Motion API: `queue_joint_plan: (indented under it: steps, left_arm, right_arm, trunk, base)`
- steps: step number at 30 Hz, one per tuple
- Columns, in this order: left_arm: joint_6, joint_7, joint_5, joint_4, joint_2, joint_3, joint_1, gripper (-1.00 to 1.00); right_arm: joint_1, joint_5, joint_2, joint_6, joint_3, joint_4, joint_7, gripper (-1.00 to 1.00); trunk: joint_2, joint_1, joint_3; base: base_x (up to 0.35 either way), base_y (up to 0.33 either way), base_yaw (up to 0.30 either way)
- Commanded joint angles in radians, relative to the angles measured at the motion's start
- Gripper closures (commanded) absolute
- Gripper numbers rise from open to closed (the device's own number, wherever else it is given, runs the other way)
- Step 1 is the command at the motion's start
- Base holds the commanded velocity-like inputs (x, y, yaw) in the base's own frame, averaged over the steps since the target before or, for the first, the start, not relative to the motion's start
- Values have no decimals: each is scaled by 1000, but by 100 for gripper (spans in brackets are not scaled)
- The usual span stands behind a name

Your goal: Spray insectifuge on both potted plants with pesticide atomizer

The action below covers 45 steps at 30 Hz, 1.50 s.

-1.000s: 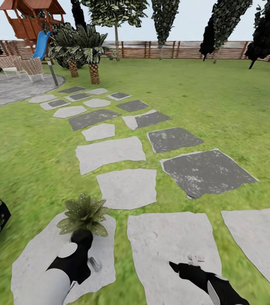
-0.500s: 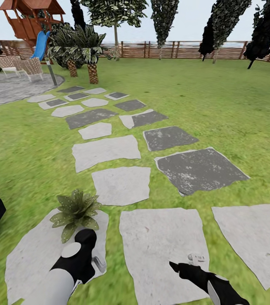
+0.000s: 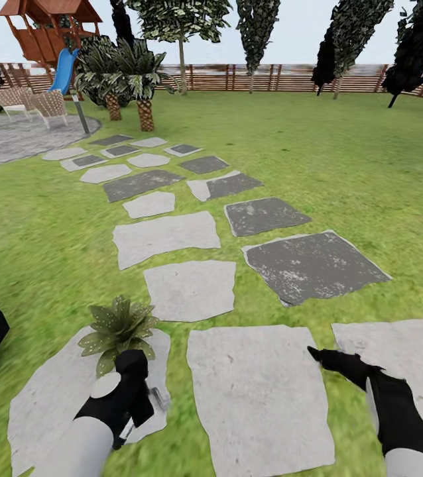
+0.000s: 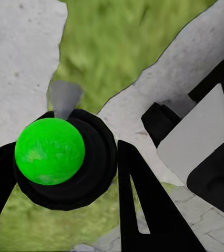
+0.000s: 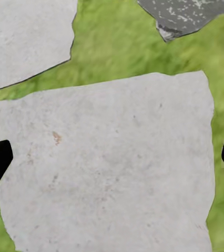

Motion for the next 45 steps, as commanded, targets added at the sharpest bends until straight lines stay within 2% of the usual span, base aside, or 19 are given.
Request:
queue_joint_plan:
  steps: [1, 4, 8, 9, 12, 13, 15, 18, 19, 20, 22, 23, 27, 30, 33, 36, 37, 41, 45]
  left_arm:
    - [-6, -8, 20, -13, 5, 3, -1, 100]
    - [-35, -7, 81, -81, 31, 4, -1, 100]
    - [-155, -6, 170, -134, 40, 5, -1, 100]
    - [-199, -5, 208, -138, 41, 5, -1, 100]
    - [-269, -1, 265, -141, 43, 6, -1, 100]
    - [-301, 0, 285, -142, 44, 7, -1, 100]
    - [-362, 2, 323, -144, 44, 8, -1, 100]
    - [-420, 1, 375, -144, 45, 8, -1, 100]
    - [-455, 1, 412, -144, 50, 8, -1, 100]
    - [-470, -1, 428, -144, 53, 8, -1, 100]
    - [-504, -4, 453, -144, 65, 8, -1, 100]
    - [-516, -5, 458, -144, 67, 8, -1, 100]
    - [-578, -11, 465, -143, 71, 7, -1, 100]
    - [-600, -67, 467, -141, 70, 6, -1, 100]
    - [-605, -144, 468, -142, 68, 5, -1, 100]
    - [-605, -173, 469, -142, 63, 4, -1, 100]
    - [-605, -178, 469, -142, 59, 4, -1, 100]
    - [-606, -248, 469, -146, 43, 4, -1, 100]
    - [-606, -273, 469, -147, 43, 4, -2, 100]
  right_arm:
    - [-1, 10, -3, 56, 0, -66, 9, -100]
    - [-1, 10, -7, 164, 26, -186, 10, -100]
    - [-1, 11, -13, 252, 132, -215, 11, -100]
    - [-1, 10, -21, 276, 172, -217, 12, -100]
    - [-10, 9, -34, 303, 250, -215, 38, -100]
    - [-13, 10, -37, 308, 284, -214, 70, -100]
    - [-23, 11, -38, 311, 324, -214, 145, -100]
    - [-71, 12, -38, 311, 336, -213, 231, -100]
    - [-95, 12, -38, 312, 339, -212, 294, -100]
    - [-102, 12, -38, 312, 340, -212, 329, -100]
    - [-121, 24, -38, 311, 348, -212, 426, -100]
    - [-134, 35, -37, 311, 366, -212, 463, -100]
    - [-168, 64, -37, 311, 487, -213, 593, -100]
    - [-175, 69, -37, 311, 540, -213, 624, -100]
    - [-176, 69, -35, 310, 554, -214, 631, -100]
    - [-176, 68, -31, 310, 558, -214, 633, -100]
    - [-176, 68, -30, 310, 559, -214, 633, 100]
    - [-176, 64, -28, 307, 560, -214, 633, 100]
    - [-176, 60, -27, 300, 562, -213, 633, 100]
  trunk:
    - [0, 0, -1]
    - [0, 0, -1]
    - [0, 0, -1]
    - [0, 0, -1]
    - [0, 0, -1]
    - [0, 0, -1]
    - [0, 0, -1]
    - [0, 0, -1]
    - [0, 0, -1]
    - [0, 0, -1]
    - [0, 0, -1]
    - [0, 0, -1]
    - [0, 0, -1]
    - [0, 0, -1]
    - [0, 0, -1]
    - [0, 0, -1]
    - [0, 0, -1]
    - [0, 0, -1]
    - [0, 0, -1]
  base:
    - [0, 0, 0]
    - [0, 0, 0]
    - [0, 0, 0]
    - [0, 0, 0]
    - [0, 0, 0]
    - [0, 0, 0]
    - [0, 0, 0]
    - [0, 0, 0]
    - [0, 0, 0]
    - [0, 0, 0]
    - [0, 0, 0]
    - [0, 0, 0]
    - [0, 0, 0]
    - [0, 0, 0]
    - [0, 0, 0]
    - [0, 0, 0]
    - [0, 0, 0]
    - [0, 0, 0]
    - [0, 0, 0]
